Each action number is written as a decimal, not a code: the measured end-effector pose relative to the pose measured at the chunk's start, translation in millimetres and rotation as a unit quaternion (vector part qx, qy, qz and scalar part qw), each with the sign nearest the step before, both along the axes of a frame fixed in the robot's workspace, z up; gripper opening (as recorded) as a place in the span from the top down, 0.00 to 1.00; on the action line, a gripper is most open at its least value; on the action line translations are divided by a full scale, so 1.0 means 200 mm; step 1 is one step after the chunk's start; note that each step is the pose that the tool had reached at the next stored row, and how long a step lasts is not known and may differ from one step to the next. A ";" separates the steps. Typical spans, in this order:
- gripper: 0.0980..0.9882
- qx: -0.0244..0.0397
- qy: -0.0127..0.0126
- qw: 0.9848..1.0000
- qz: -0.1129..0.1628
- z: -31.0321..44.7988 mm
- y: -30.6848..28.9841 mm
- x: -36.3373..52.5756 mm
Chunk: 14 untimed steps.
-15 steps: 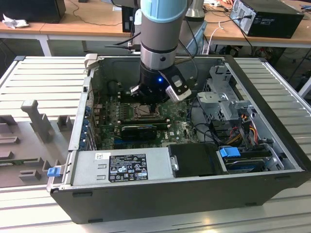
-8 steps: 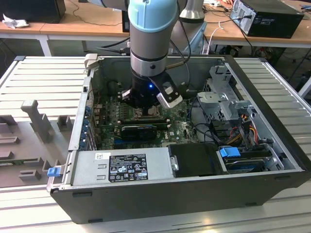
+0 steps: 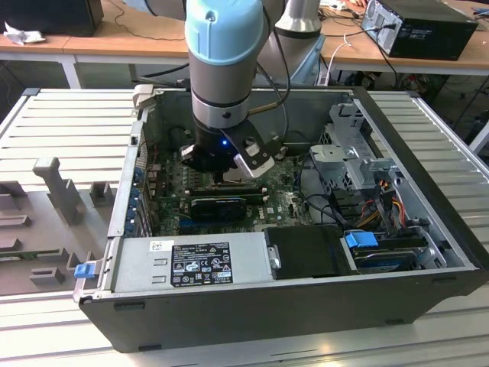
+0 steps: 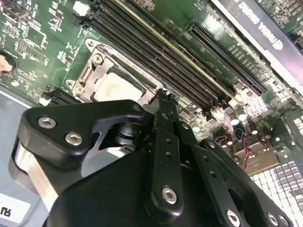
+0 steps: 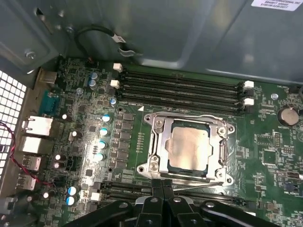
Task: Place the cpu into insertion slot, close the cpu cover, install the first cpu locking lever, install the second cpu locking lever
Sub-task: 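Install the second cpu locking lever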
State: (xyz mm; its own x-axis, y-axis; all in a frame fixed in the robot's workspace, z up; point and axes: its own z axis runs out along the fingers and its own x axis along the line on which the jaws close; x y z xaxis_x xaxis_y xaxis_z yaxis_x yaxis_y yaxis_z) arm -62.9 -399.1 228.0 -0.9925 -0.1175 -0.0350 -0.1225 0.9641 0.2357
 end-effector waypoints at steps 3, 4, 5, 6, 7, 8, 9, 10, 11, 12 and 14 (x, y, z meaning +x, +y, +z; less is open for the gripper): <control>0.99 0.003 0.000 1.000 0.000 -0.036 -0.004 -0.014; 0.99 0.004 0.000 1.000 0.000 -0.049 -0.005 -0.020; 0.99 0.005 0.000 1.000 0.000 -0.059 -0.006 -0.023; 0.99 0.005 0.000 1.000 0.000 -0.068 -0.006 -0.025; 0.99 0.006 0.000 1.000 0.000 -0.086 -0.007 -0.030; 0.99 0.007 0.000 1.000 0.000 -0.101 -0.008 -0.035; 0.99 0.009 0.000 1.000 0.000 -0.105 -0.009 -0.042; 0.99 0.011 0.000 1.000 0.000 -0.108 -0.010 -0.048; 0.99 0.019 0.000 1.000 0.000 -0.111 -0.014 -0.052; 0.99 0.023 0.000 1.000 0.000 -0.114 -0.019 -0.055; 0.99 0.028 0.000 1.000 0.000 -0.125 -0.031 -0.056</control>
